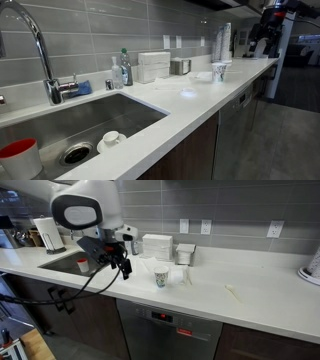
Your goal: Press the second button to the right on the dishwasher
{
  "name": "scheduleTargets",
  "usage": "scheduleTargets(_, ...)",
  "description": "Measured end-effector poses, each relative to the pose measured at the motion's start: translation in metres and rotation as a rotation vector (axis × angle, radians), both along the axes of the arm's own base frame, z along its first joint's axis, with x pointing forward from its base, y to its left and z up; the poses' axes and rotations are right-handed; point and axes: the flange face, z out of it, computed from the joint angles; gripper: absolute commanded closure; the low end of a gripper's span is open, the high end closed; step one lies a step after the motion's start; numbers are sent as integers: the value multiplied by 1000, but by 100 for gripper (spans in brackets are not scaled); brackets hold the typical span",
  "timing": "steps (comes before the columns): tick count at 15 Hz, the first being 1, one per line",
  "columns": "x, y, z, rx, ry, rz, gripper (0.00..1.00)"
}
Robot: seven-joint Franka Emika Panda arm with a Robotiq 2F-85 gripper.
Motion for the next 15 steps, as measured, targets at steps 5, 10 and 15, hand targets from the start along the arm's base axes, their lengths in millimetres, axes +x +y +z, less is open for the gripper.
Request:
scheduleTargets(5,22,-67,-61,143,102,-34,0)
scheduleTargets(10,38,-112,-124,304,245,-56,26)
scheduleTargets(15,41,-177,-166,477,338,-129,65)
